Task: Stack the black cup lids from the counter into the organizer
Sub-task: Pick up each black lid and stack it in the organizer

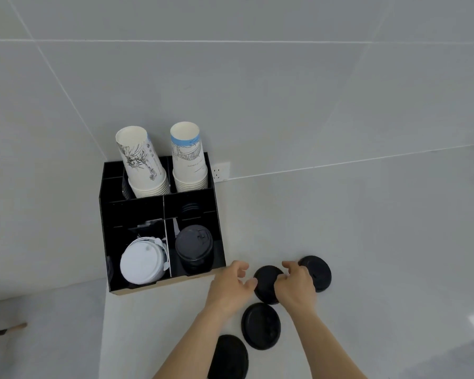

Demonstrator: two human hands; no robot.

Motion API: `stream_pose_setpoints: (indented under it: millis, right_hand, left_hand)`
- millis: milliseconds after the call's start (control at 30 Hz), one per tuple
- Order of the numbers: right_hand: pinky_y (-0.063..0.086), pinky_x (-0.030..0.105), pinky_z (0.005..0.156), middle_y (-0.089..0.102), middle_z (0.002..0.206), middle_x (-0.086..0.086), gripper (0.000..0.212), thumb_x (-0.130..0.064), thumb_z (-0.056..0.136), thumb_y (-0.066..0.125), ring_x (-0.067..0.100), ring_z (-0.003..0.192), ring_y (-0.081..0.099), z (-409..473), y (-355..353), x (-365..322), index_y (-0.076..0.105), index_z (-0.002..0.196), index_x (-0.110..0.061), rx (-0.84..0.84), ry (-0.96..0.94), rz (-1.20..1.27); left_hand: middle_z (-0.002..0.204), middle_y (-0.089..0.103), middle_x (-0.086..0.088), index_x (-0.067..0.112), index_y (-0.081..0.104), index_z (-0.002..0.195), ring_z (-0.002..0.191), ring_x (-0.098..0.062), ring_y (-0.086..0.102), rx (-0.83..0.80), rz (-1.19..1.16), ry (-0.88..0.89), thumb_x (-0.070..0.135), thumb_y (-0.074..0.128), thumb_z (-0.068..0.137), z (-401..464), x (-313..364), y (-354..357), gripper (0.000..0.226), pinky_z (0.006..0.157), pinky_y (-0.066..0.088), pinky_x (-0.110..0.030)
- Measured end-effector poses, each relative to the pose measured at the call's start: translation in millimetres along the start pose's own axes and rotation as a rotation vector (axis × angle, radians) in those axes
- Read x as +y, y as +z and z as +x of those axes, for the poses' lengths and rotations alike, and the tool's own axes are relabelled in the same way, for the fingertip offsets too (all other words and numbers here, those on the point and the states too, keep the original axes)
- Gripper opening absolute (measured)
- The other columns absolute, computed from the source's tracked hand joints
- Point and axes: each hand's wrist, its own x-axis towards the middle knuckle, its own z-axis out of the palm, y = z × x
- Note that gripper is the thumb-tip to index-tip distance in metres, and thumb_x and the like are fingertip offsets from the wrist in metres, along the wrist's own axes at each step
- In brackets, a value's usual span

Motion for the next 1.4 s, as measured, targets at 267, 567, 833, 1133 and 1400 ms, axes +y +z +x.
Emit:
stream_pose_setpoints:
  millis: [267, 567, 833, 1133, 1400]
  right_hand:
    - [0.054, 0.039, 0.088, 0.067, 0.123, 0.007, 0.040, -0.009, 0.090, 0.051, 0.024, 0.104, 0.064, -7, -2, 16, 0.061, 0.129, -0.014, -0.071, 0.052, 0.129]
    - [0.057, 0.039, 0.081, 0.072, 0.102, -0.004, 0.023, -0.015, 0.090, 0.056, 0.015, 0.086, 0.067, -13, -23, -49, 0.070, 0.106, -0.023, 0.099, -0.118, 0.313]
    - [0.051, 0.024, 0.075, 0.073, 0.098, -0.005, 0.025, -0.018, 0.088, 0.058, 0.004, 0.075, 0.065, -20, 9, -133, 0.075, 0.106, -0.023, 0.001, -0.399, 0.284]
    - [0.054, 0.032, 0.088, 0.070, 0.115, -0.001, 0.035, -0.020, 0.088, 0.064, 0.018, 0.101, 0.067, -20, 56, -140, 0.067, 0.123, -0.026, -0.109, -0.489, 0.023]
    - [0.053, 0.030, 0.082, 0.069, 0.114, -0.001, 0.037, -0.016, 0.087, 0.067, 0.020, 0.095, 0.067, -17, 65, -131, 0.066, 0.124, -0.021, -0.057, -0.519, -0.018]
  left_hand:
    - [0.135, 0.061, 0.003, 0.025, 0.044, 0.143, 0.118, -0.016, 0.060, -0.118, -0.026, -0.053, 0.034, 0.064, 0.084, -1, 4, 32, 0.063, 0.103, 0.049, -0.036]
    - [0.119, 0.063, 0.008, 0.031, 0.060, 0.122, 0.099, -0.007, 0.064, 0.305, -0.128, 0.122, 0.026, 0.067, 0.088, -10, 23, -16, 0.035, 0.092, 0.053, -0.032]
    - [0.104, 0.066, 0.007, 0.032, 0.065, 0.111, 0.089, -0.010, 0.065, 0.625, -0.095, 0.080, 0.031, 0.066, 0.087, -12, 10, -101, 0.024, 0.084, 0.053, -0.035]
    - [0.112, 0.068, 0.004, 0.031, 0.062, 0.120, 0.097, -0.016, 0.065, 0.610, 0.045, -0.039, 0.040, 0.073, 0.081, 1, -27, -117, 0.041, 0.078, 0.051, -0.032]
    - [0.112, 0.067, 0.002, 0.025, 0.062, 0.124, 0.101, -0.020, 0.065, 0.615, 0.145, -0.059, 0.040, 0.073, 0.082, 6, -37, -107, 0.046, 0.079, 0.057, -0.038]
